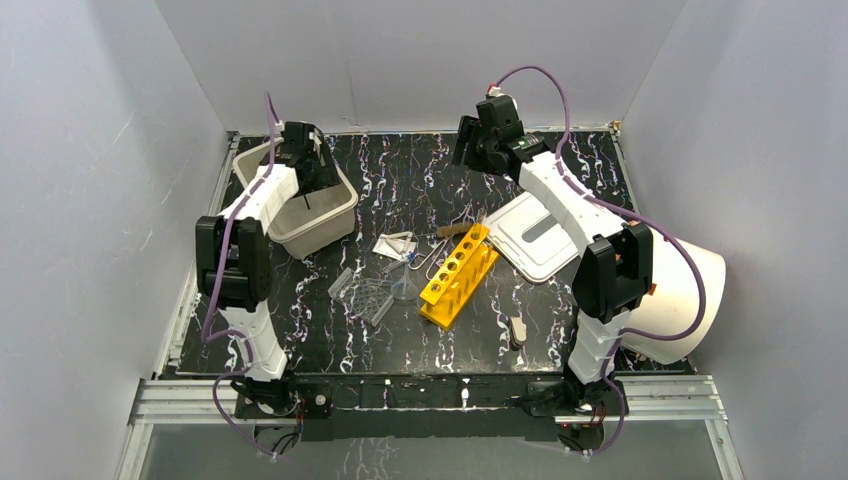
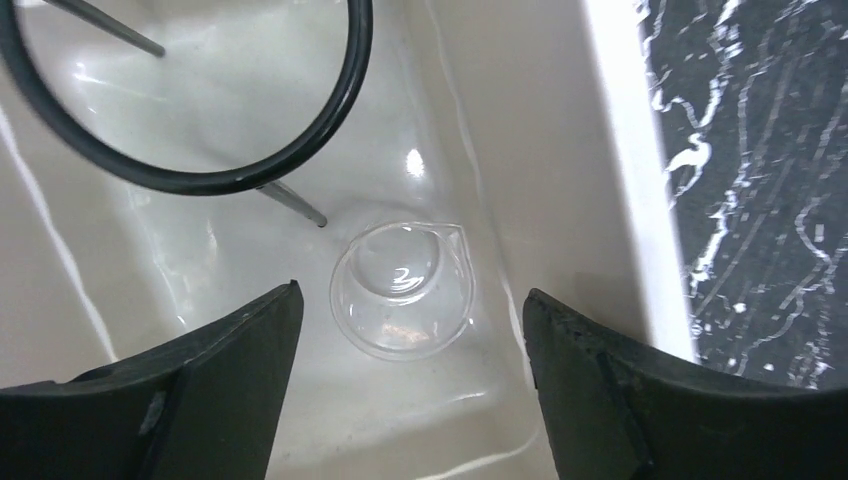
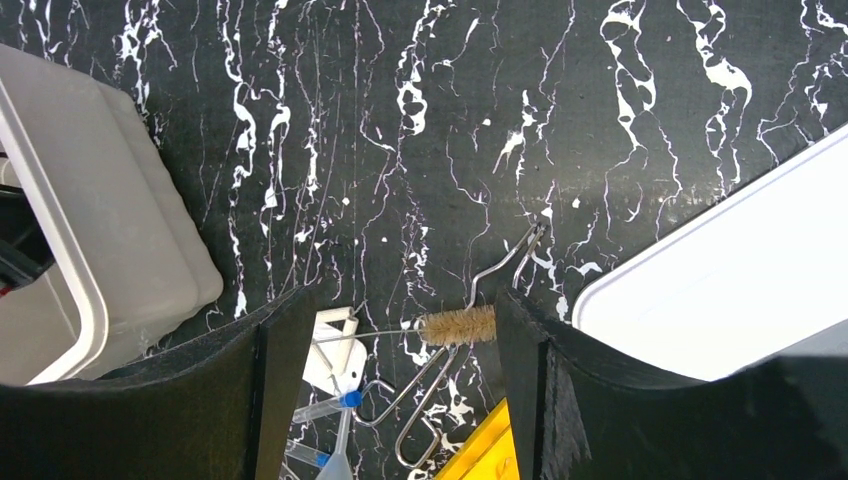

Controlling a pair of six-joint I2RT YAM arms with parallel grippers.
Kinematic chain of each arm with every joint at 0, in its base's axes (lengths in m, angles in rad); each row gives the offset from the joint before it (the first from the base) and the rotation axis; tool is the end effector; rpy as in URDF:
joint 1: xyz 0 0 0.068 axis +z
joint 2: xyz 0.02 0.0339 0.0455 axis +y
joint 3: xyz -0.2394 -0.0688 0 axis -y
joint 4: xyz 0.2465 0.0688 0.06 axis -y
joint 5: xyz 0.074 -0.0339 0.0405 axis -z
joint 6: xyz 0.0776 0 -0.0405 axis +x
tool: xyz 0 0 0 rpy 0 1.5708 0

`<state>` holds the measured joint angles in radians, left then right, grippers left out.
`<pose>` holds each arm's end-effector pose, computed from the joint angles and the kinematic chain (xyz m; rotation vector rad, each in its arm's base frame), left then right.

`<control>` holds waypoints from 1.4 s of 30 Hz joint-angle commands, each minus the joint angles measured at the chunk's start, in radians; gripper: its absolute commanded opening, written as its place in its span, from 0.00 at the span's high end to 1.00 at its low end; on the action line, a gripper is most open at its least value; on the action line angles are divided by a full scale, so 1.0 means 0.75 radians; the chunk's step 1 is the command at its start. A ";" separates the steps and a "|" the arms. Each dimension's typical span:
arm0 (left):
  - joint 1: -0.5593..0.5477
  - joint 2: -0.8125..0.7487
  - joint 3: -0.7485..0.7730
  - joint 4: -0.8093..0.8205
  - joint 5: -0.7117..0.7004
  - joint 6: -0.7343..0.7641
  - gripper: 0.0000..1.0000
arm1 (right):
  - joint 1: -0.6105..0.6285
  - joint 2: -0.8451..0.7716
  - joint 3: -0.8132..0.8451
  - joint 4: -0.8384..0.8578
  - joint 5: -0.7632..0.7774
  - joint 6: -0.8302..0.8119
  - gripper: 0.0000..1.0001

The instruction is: Organize the chemistry lab equipment

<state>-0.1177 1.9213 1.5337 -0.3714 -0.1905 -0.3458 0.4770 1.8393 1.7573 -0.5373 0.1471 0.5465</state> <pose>0.4606 -0.0397 0.1974 -0.3572 2.2851 -0.0132 0.4111 0.1996 0.2964 0.1608 2.2075 0.4159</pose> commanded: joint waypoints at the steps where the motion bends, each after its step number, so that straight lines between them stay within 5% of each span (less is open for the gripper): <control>1: 0.004 -0.195 0.068 -0.095 -0.010 -0.018 0.18 | -0.001 0.004 0.100 -0.016 -0.045 -0.064 0.25; 11: 0.006 -0.514 -0.030 -0.218 0.075 -0.002 0.02 | 0.162 0.022 0.127 -0.077 -0.050 -0.166 0.26; 26: 0.008 -0.739 -0.107 -0.249 0.342 -0.027 0.02 | 0.451 0.166 0.049 -0.217 -0.020 -0.096 0.34; 31: 0.008 -0.743 -0.109 -0.250 0.366 -0.036 0.02 | 0.446 0.276 0.131 -0.300 0.111 0.055 0.41; 42: 0.008 -0.697 -0.067 -0.252 0.403 -0.046 0.02 | 0.432 0.443 0.225 -0.368 0.307 0.472 0.33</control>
<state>-0.1177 1.4059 1.4506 -0.5514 0.0883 -0.3824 0.8112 2.1544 1.8713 -0.7654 0.3088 0.7658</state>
